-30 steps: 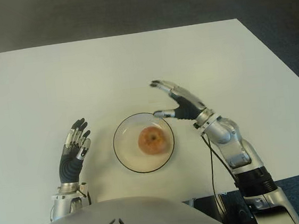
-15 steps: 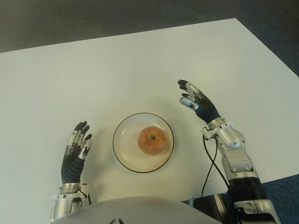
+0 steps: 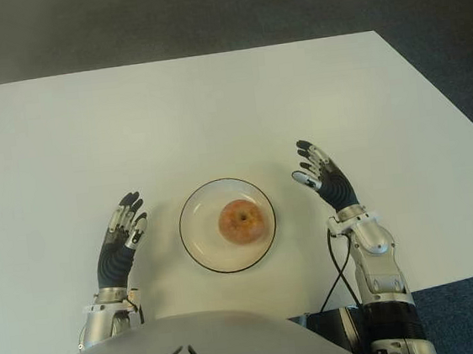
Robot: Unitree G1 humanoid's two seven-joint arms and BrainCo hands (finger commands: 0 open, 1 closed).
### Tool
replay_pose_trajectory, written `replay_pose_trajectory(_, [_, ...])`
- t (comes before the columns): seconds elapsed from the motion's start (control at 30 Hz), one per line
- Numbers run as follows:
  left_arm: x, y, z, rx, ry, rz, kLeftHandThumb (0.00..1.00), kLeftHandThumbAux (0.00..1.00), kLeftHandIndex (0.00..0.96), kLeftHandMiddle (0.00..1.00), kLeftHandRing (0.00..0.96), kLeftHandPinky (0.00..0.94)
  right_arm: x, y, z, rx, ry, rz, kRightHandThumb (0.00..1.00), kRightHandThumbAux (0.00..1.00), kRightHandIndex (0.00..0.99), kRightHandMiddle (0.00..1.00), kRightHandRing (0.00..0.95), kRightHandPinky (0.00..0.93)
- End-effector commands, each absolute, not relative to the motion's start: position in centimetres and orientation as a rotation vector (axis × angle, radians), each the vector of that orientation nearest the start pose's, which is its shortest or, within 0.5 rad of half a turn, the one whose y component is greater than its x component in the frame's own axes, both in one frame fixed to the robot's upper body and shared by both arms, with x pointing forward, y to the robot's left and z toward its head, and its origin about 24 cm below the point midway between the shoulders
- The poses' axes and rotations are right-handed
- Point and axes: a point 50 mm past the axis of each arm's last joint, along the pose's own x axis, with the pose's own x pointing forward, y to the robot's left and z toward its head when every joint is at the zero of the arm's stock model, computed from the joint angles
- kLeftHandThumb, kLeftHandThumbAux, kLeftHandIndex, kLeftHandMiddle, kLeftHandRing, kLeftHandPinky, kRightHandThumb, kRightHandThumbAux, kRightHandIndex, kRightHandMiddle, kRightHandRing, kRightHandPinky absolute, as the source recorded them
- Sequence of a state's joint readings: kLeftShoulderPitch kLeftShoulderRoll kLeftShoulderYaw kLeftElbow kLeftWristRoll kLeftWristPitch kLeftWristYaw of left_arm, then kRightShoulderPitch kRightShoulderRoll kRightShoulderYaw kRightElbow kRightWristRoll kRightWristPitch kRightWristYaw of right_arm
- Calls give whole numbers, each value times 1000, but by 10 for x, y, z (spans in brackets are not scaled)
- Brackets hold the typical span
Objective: Put the apples into the plate.
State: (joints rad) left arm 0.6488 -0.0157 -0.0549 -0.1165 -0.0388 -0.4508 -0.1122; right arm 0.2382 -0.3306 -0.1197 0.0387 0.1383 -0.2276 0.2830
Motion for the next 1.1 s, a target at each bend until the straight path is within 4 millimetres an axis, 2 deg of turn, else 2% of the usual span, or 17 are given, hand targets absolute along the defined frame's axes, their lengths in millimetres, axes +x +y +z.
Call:
replay_pose_trajectory(0.03, [108,165,-3,-1,70,47,103,511,32,0,3,53,184,-236,10,-187,91,108,144,496,60,44,0,0])
replay_pose_trajectory(0.2, [107,166,-3,16,74,47,94,513,24,0,2,55,170,-221,-7,-135,129,88,148,521,63,48,0,7])
replay_pose_trajectory(0.57, [104,169,-4,1,99,57,93,507,30,0,6,61,155,-210,-15,-62,155,44,190,589,49,33,0,21])
replay_pose_trajectory(1.1, [103,173,-12,53,148,35,95,486,8,0,0,37,151,-200,-24,-43,209,30,193,586,3,38,13,37])
